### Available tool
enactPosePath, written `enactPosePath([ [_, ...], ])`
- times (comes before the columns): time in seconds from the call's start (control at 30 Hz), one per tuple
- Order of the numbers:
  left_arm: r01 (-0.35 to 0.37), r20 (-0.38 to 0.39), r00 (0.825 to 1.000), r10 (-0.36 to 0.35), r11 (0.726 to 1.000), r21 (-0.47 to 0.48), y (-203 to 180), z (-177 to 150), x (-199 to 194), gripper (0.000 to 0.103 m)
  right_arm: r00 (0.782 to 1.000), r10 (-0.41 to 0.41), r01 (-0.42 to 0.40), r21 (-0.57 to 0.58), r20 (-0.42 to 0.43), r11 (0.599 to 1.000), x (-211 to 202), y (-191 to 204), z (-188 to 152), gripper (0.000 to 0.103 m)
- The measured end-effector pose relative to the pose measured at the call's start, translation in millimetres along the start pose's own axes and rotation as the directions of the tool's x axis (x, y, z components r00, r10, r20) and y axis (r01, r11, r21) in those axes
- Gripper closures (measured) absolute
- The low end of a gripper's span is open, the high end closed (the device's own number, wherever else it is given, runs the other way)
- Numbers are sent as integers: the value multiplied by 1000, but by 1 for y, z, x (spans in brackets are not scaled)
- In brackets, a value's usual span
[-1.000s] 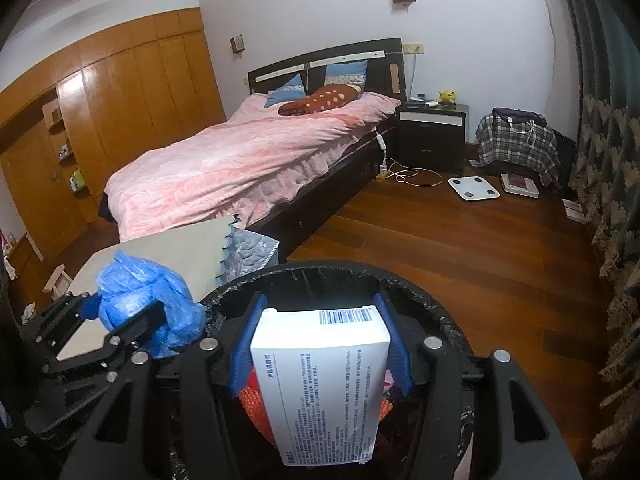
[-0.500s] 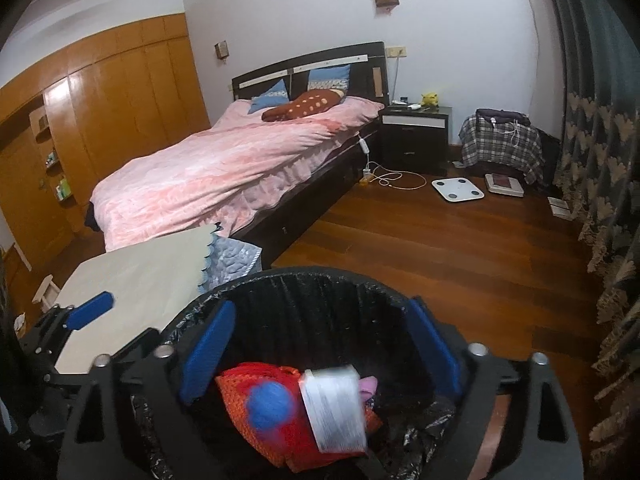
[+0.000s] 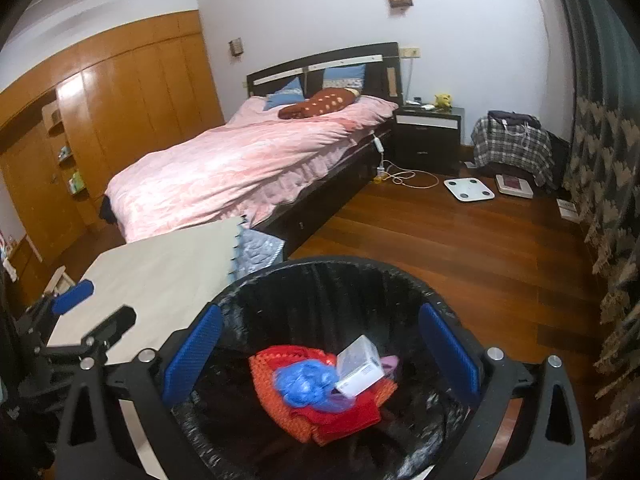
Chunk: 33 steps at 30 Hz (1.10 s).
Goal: Collect trash
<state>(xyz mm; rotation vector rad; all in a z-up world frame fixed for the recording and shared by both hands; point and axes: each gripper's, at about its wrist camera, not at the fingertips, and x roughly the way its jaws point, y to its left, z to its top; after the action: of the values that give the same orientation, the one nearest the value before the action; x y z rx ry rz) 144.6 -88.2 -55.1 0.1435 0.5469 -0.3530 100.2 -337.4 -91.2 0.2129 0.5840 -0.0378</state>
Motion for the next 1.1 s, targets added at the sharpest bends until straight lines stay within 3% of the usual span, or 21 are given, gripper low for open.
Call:
enactPosePath([
  [0.57, -53, 63, 996, 57, 997, -58, 30, -12, -74, 8, 998, 46, -40, -125, 43, 991, -43, 66, -9, 6],
  [1.1, -61, 103, 992, 68, 995, -76, 36, -15, -101, 7, 996, 55, -44, -154, 65, 987, -56, 81, -16, 6],
])
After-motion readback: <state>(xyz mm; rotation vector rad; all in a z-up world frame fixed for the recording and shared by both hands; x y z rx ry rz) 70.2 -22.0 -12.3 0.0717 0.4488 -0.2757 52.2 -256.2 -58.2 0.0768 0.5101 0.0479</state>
